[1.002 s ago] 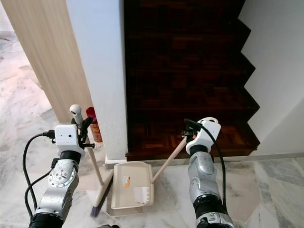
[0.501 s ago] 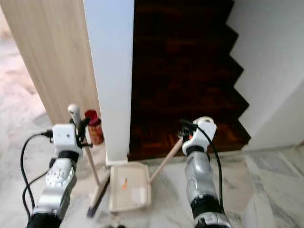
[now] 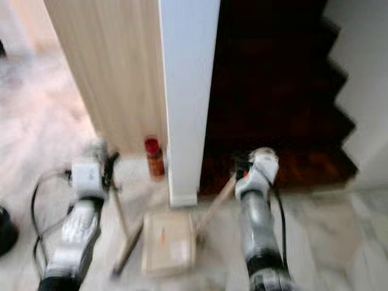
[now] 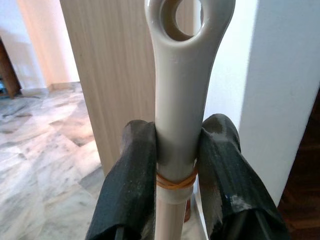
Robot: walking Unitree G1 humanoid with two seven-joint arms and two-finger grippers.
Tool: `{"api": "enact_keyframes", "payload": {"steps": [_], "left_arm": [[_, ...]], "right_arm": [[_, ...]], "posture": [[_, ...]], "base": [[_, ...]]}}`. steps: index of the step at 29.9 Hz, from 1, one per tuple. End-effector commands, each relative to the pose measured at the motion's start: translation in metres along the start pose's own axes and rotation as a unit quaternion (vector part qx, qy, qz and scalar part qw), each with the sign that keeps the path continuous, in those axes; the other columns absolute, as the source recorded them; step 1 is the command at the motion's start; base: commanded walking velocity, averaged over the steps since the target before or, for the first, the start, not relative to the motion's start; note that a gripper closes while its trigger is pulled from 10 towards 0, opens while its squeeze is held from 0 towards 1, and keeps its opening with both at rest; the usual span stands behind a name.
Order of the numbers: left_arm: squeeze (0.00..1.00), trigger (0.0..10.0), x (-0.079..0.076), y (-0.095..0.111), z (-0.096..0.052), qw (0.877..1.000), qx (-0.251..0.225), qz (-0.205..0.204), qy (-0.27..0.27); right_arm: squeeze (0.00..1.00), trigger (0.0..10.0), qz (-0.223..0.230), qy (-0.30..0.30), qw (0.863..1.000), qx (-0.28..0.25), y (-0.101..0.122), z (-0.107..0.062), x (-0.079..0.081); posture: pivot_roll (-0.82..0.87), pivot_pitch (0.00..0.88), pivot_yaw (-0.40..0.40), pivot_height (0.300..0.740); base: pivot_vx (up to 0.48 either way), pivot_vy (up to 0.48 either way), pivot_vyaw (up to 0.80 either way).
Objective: Sweep floor
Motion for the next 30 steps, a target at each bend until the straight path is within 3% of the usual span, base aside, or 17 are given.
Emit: {"api": "enact_keyframes", "payload": {"steps": [1,30], "left_arm": [[0.0,10.0,0.0041,0.0081,0.0027,1.0,-0.021,-0.003,0.01],[0.0,10.0,0.0051,0.0084,0.0024,1.0,-0.019,-0.004,0.009]], "right_arm": [[0.0,10.0,0.005,0.015,1.0,-0.02,0.009,0.0046,0.0096],[0.0,10.0,0.004,0.012,1.0,-0.018,0.0065,0.0036,0.0093]], "posture": [[0.04,0.0,-0.051,0.74],[0.05,0.0,-0.048,0.74]], "base": [[0.0,0.341,0.0],[0.0,0.34,0.0]]}}
Point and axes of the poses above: a point about 5 cm out from each wrist's last joint towards the gripper, its own z axis pointing out of the wrist towards the gripper, its own y axis along the axis of the wrist's last joint, x = y × z, the point moved 1 cm from there along z, pointing out of the wrist towards the gripper, and after that the axes turned 14 degrees about z, right-handed, at the moved point
